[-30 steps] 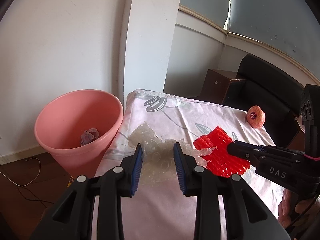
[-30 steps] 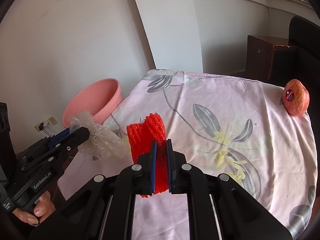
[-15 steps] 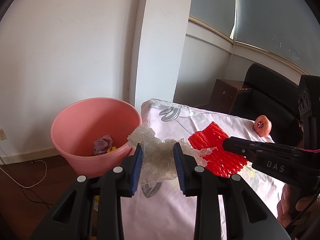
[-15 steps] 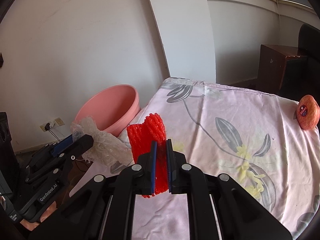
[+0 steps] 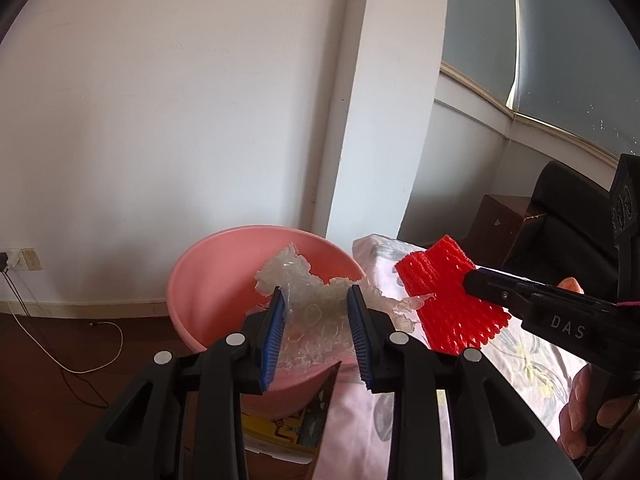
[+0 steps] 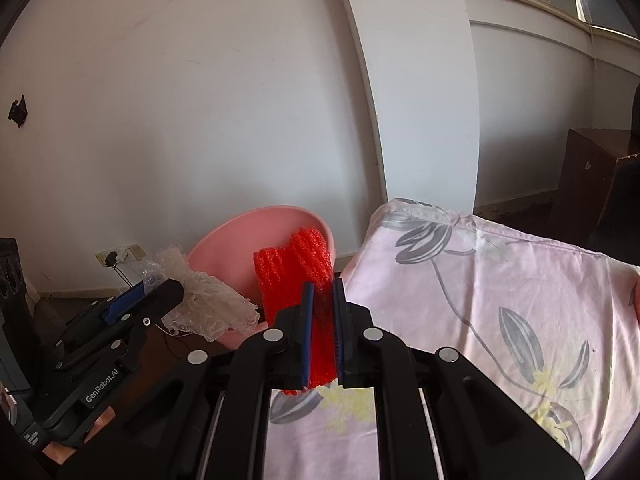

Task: Collect trash
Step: 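Carry the bubble wrap and red foam net over the pink basin, then open both tools to drop the bubble wrap and red net into the basin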

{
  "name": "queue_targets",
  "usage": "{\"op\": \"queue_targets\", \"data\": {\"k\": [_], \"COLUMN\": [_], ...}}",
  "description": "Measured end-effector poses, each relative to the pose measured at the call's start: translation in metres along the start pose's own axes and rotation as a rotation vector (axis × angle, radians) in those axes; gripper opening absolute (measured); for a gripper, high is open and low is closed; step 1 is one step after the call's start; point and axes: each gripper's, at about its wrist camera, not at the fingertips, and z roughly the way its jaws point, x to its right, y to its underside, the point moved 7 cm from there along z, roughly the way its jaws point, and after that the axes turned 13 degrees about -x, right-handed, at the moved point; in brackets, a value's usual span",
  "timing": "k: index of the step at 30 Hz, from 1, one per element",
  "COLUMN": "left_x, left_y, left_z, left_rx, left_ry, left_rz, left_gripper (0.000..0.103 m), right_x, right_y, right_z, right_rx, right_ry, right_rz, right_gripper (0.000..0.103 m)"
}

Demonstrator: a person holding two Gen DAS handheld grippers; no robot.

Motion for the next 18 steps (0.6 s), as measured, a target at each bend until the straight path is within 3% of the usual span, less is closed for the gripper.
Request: {"op": "queue_targets", "data": {"k": [8,18], "left_x": [-0.037,-0.060], "left_y": [-0.013,-0.008], "left_z": [0.022,0.061], "left_rx": [-0.013,-0.085], "left_ry": [-0.061,-0.100], "left_rz": [-0.039,-0.059], "left_gripper": [0.031,0.031], "right_x": [-0.030,-0.046], "right_y": [-0.035,-0.050], "right_z": [0.028,0.079], "right_rx": [0.026,-0.005], "right_ry": [-0.027,-0.004], "right_rz": [-0.045,-0.092], "right_gripper": [0.009,0.009]}}
